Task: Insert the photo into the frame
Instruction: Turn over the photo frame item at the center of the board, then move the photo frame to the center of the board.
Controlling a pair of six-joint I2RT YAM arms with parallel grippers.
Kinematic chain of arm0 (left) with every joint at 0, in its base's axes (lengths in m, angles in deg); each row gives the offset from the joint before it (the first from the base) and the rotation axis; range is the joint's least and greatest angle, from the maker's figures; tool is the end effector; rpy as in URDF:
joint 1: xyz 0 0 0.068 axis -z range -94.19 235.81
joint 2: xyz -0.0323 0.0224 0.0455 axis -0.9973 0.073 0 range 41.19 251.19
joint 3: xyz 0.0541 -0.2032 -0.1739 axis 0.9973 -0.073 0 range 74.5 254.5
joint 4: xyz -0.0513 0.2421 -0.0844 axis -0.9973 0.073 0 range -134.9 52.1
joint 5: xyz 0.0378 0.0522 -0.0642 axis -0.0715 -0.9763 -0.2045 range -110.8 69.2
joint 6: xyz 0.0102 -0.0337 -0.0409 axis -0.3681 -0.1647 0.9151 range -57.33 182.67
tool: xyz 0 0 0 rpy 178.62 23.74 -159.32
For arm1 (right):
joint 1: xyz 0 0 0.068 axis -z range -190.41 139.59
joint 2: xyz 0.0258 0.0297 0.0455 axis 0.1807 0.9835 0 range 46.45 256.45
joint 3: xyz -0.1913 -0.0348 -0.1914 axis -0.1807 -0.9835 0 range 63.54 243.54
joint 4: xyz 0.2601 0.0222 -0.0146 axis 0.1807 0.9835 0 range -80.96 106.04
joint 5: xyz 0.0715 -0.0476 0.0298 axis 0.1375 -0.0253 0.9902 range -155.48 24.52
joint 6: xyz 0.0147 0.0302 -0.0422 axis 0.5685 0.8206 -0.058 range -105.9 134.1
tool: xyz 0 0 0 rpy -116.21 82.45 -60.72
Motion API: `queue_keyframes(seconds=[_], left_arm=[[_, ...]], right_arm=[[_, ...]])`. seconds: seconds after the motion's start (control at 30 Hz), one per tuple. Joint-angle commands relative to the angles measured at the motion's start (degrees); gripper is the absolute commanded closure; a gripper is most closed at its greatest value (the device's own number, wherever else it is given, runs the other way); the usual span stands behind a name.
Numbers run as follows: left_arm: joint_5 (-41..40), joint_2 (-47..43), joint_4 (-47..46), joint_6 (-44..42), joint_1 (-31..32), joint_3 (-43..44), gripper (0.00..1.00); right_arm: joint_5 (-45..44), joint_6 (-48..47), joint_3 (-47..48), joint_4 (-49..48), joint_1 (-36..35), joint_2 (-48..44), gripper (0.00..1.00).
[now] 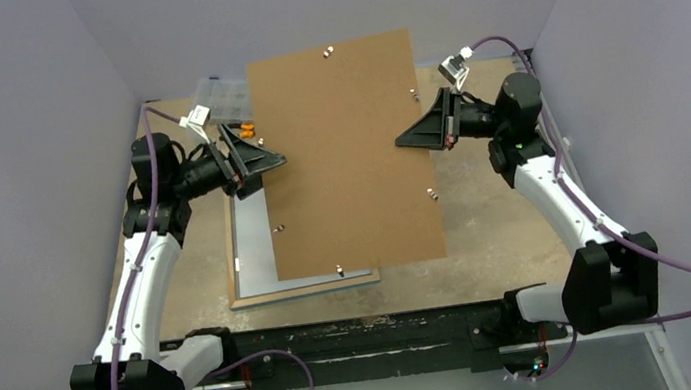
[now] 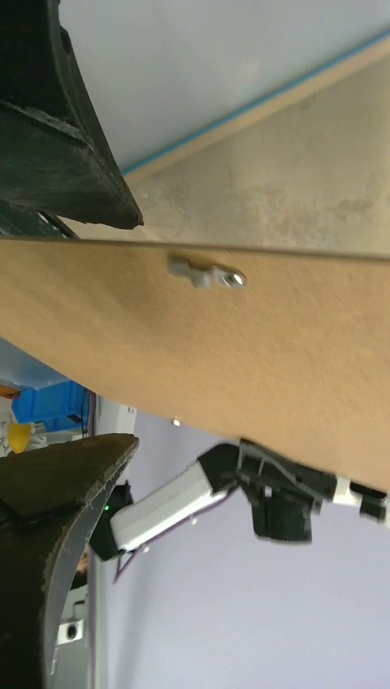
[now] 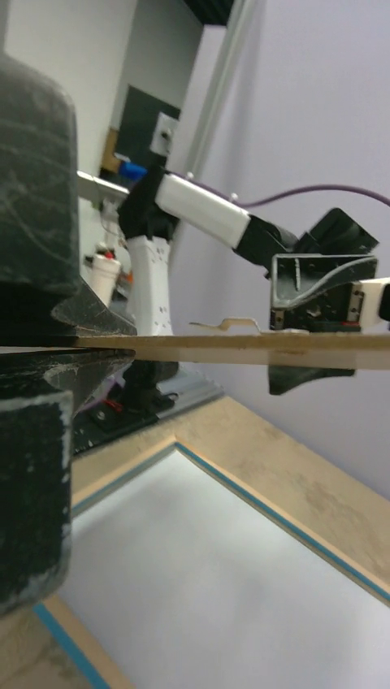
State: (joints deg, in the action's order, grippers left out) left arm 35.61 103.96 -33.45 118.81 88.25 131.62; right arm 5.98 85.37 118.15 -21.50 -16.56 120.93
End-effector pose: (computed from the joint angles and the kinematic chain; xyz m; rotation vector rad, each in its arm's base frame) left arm 0.2370 -0.0398 0.3563 -0.1875 2.0454 -1.5832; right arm 0.2787 0.0640 0.3569 -0.2720 1.8432 1.8517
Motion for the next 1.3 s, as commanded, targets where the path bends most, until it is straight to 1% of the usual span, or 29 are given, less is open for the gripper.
queue_keyframes(seconds=[0.0,0.13,0.23,0.27,0.3,0.33,0.43,0.67,0.73,0.87,0.97,1.07,1.17,1.27], left_arm=[[-8.6,-0.6,16.8,-11.8,-2.3,4.5,0.05],[-22.3,0.1,30.4,-20.4,-2.4,6.8,0.05],[-34.1,1.5,37.6,-25.0,-2.4,7.1,0.06],[-39.7,2.1,39.5,-26.0,-2.4,6.7,0.06],[-42.1,2.6,40.6,-26.7,-2.4,6.0,0.06],[-46.6,3.4,41.4,-27.4,-2.4,5.2,0.06],[-52.5,6.4,42.3,-28.1,-2.4,2.8,0.07],[-52.8,15.8,38.3,-26.4,-2.4,-0.8,0.15],[-54.9,17.8,37.6,-25.6,-2.4,-1.2,0.18],[-58.8,21.0,36.3,-25.2,-2.4,-2.2,0.20],[-57.6,23.2,34.3,-25.7,-2.4,-3.1,0.23],[-54.6,25.5,32.1,-26.9,-2.4,-3.6,0.39],[-51.4,26.2,30.6,-28.0,-2.4,-3.8,0.60],[-50.7,26.1,30.1,-28.3,-2.4,-4.1,0.71]], right_arm=[[-9.4,-24.0,8.7,33.2,0.1,-3.4,1.00],[-13.3,-22.2,8.8,34.7,0.1,-3.9,1.00],[-15.5,-22.2,9.0,37.8,0.1,-3.4,1.00],[-16.3,-22.4,9.1,39.2,0.1,-3.0,1.00],[-16.6,-22.8,9.3,40.4,0.1,-2.7,1.00],[-16.8,-23.3,9.3,41.4,0.1,-2.5,1.00],[-18.6,-24.4,9.2,43.6,0.1,-2.2,1.00],[-20.4,-26.3,10.3,46.9,0.1,-2.0,1.00],[-20.2,-26.6,10.3,47.2,0.2,-2.0,1.00],[-19.7,-27.0,10.0,47.2,0.1,-1.9,1.00],[-19.3,-27.2,9.7,47.4,0.1,-1.5,1.00],[-18.7,-27.3,9.6,47.2,0.1,-1.1,1.00],[-18.6,-27.5,9.3,47.0,0.1,-1.1,1.00],[-18.7,-27.4,8.6,46.4,0.1,-1.1,1.00]])
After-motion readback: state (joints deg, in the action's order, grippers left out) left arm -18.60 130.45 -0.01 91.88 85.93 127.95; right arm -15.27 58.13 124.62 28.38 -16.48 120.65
